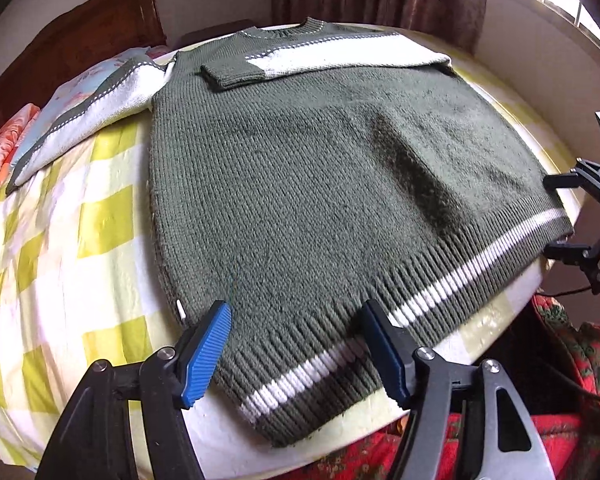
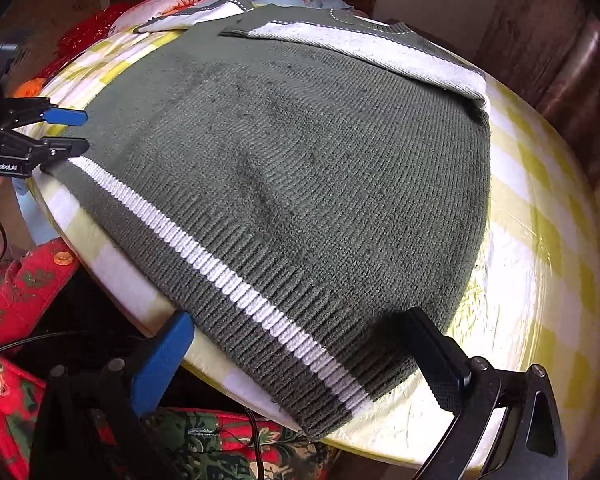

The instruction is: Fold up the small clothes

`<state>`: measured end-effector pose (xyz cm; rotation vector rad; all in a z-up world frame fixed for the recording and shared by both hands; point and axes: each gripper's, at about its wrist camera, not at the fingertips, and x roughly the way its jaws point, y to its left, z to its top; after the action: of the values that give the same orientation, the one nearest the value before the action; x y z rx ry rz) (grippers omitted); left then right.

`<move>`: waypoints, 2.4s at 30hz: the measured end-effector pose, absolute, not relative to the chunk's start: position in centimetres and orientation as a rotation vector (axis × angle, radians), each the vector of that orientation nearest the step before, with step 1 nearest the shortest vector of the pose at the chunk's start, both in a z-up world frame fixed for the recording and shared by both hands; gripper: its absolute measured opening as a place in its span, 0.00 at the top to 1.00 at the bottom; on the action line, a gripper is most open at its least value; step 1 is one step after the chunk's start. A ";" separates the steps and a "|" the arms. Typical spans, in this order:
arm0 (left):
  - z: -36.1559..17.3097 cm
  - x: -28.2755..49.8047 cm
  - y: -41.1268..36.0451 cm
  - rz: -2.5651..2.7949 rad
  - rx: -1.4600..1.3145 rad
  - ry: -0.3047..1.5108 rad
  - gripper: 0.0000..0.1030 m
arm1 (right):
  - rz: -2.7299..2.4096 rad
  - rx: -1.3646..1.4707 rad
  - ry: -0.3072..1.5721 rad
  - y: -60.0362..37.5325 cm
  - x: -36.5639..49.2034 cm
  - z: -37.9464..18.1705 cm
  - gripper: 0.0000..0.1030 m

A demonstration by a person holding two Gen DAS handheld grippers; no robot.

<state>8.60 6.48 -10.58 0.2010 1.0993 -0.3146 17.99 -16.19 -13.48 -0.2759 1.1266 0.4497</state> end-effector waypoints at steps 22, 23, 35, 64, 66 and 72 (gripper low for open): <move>-9.6 19.3 27.3 -0.068 -0.636 0.849 0.39 | 0.289 -0.057 0.971 -14.3 33.3 -8.8 0.00; -9.9 20.4 29.1 -0.041 -0.698 0.830 0.39 | 0.278 -0.038 0.969 -14.1 34.3 -9.5 0.00; -13.3 31.2 44.2 0.250 -1.068 0.588 0.42 | 0.195 -0.049 0.936 -13.4 36.1 -13.3 0.00; -6.9 34.7 1.7 -0.519 -0.340 0.777 0.82 | 0.243 0.204 0.864 -17.3 34.9 -12.6 0.00; -6.9 32.2 4.4 -0.438 -0.384 0.731 0.78 | 0.244 0.204 0.863 -17.2 34.9 -12.6 0.00; -7.5 27.0 10.2 -0.189 -0.271 0.727 0.78 | 0.252 0.220 0.858 -17.4 35.0 -12.7 0.00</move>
<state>27.00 10.23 -7.50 -0.2706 0.7273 -0.1886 34.98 -17.45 -12.66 0.2196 0.8584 0.2516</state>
